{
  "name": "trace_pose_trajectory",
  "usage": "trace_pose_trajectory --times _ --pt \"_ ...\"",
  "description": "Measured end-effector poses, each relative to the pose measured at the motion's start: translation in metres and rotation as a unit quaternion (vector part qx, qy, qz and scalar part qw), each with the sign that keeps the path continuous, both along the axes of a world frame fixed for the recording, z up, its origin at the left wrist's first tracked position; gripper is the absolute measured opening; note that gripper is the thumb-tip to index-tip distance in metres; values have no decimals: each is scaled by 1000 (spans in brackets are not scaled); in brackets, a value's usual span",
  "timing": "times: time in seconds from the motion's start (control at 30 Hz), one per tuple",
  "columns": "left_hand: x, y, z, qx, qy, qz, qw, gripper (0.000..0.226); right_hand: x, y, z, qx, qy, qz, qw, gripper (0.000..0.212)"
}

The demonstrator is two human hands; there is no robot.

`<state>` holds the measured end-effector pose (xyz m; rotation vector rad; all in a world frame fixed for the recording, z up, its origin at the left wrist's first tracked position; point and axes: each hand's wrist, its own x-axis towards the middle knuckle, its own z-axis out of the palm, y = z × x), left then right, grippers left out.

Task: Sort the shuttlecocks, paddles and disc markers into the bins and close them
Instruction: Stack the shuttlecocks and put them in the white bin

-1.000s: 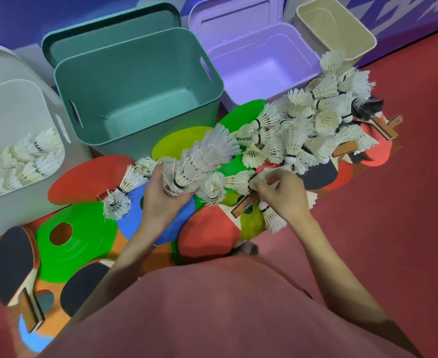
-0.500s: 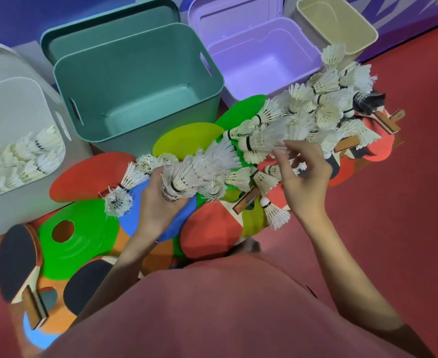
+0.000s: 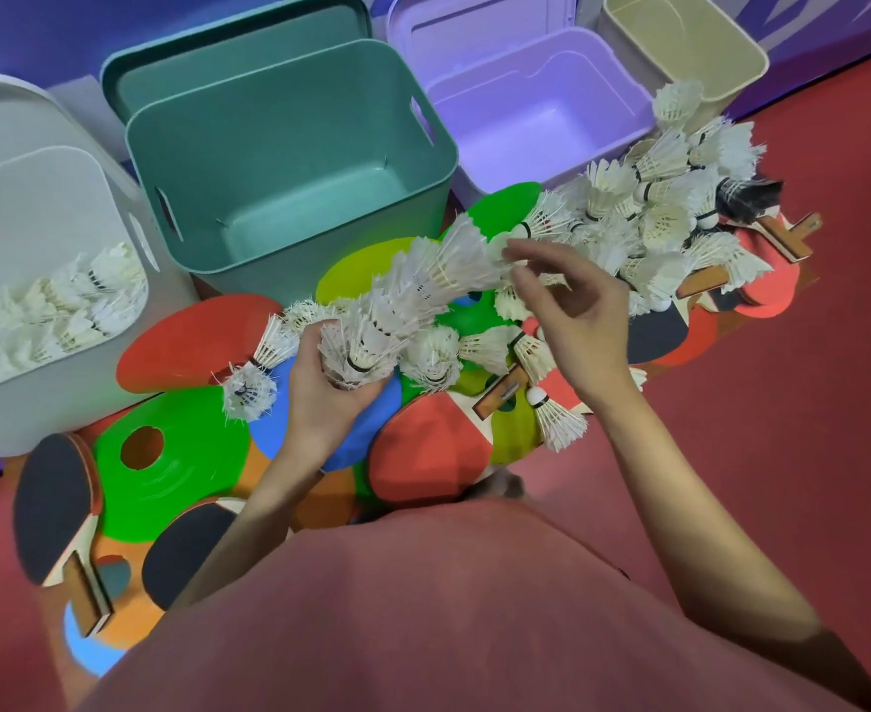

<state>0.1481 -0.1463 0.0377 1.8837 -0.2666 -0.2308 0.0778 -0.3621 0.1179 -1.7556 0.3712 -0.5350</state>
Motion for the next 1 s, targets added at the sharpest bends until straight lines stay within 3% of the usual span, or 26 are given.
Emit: trace_pose_trajectory --times 0.07,0.13,0.2,0.27,0.33,0.43,0.53,0.63,0.7,0.77,0.93,1.0 --pt "1 2 -1 -5 -2 11 1000 63 2 -4 -10 32 14 -77 996 14" --pt "2 4 -3 -2 -3 19 1000 64 3 -12 -31 -15 107 -118 987 14" --pt "3 6 -7 4 -4 24 1000 62 1 -17 -56 -135 265 -73 952 16" --pt "3 9 -10 8 -6 28 1000 62 -1 -16 -75 -223 394 5 892 34" --pt "5 11 -12 8 -8 26 1000 59 0 -10 -83 -240 427 34 871 45" --pt "6 12 -11 6 -14 24 1000 60 8 -6 -83 -182 398 16 899 24" --pt "7 14 -9 2 -12 30 999 58 11 -9 -60 -231 349 -19 908 12" --pt "8 15 -11 7 -20 28 999 59 10 -14 -23 -293 205 -105 928 13" --pt "9 15 -13 11 -26 27 999 58 13 -17 3 -255 72 -143 954 11" --pt "10 14 -12 10 -30 22 999 56 18 -18 17 -209 7 -131 969 9" --pt "14 12 -5 -1 -34 8 999 56 30 -12 16 -198 62 26 978 12" --pt "16 12 -2 -8 -33 5 999 58 35 -9 15 -168 66 38 983 11"
